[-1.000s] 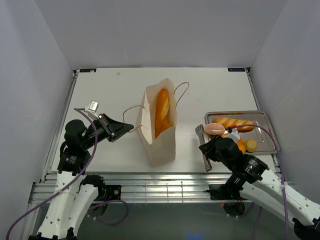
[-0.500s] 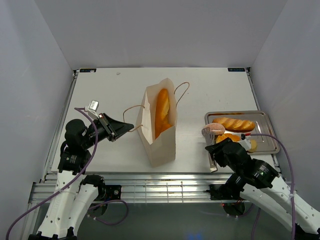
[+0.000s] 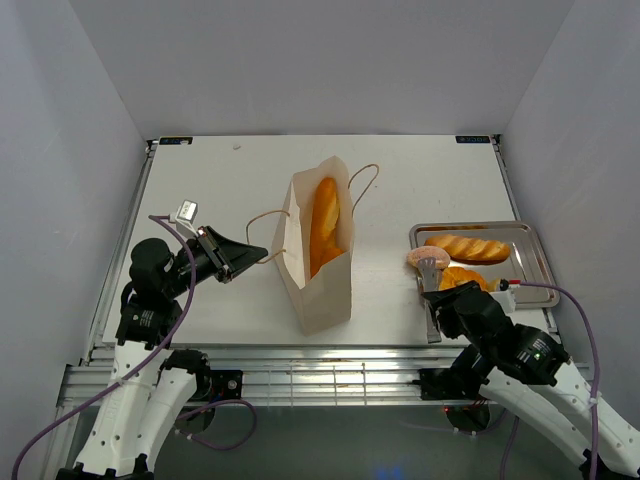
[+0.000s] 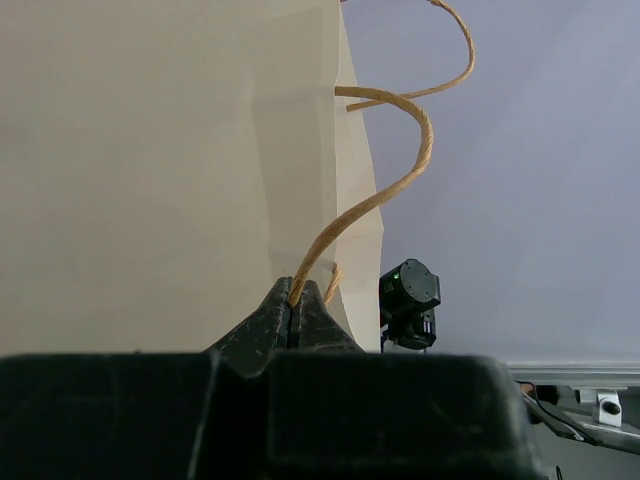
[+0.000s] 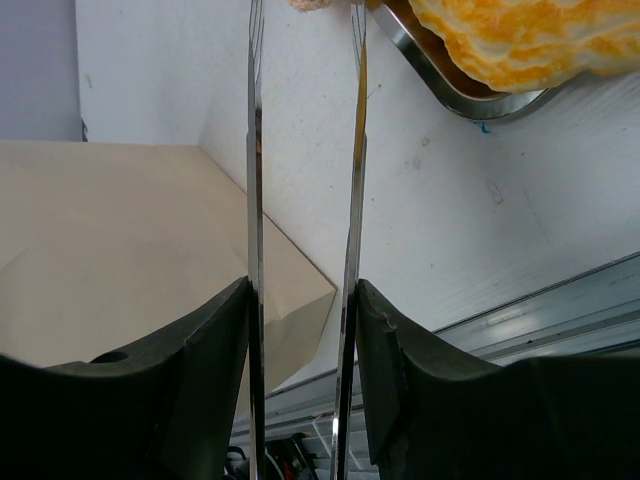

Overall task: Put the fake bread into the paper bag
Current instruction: Pick up the fake bread from the plate.

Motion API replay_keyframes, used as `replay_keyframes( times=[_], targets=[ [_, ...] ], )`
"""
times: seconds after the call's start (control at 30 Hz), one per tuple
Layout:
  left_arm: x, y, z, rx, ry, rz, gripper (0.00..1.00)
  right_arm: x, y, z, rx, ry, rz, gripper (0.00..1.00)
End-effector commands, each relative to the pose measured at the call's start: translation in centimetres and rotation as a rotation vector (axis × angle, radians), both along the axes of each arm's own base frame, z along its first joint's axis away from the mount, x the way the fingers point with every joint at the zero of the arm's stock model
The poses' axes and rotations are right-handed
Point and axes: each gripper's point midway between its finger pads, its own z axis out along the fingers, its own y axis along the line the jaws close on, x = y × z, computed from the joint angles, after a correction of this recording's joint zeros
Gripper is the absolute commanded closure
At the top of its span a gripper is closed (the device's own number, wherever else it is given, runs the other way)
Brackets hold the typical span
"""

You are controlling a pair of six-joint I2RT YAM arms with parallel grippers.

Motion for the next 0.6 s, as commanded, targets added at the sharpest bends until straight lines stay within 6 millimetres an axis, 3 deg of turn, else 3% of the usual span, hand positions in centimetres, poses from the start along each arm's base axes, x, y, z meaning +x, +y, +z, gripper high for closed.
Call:
replay_keyframes(
  times=[0.0, 0.17, 0.57],
  targets=[
    [-0.2, -0.2, 0.3, 0.000, -0.021, -0.021, 1.00, 1.0, -0.2, 0.7, 0.011, 0.005, -0.075, 0.50],
    [-0.1, -0.2, 0.3, 0.001, -0.023, -0.018, 1.00, 2.2, 0.5, 1.8, 0.013, -0.006, -0.103, 0.49],
    [0.1, -0.2, 0.0, 0.005, -0.013, -0.014, 1.00, 4.1, 2.5, 2.1, 0.047, -0.004, -0.128, 0.49]
  ],
)
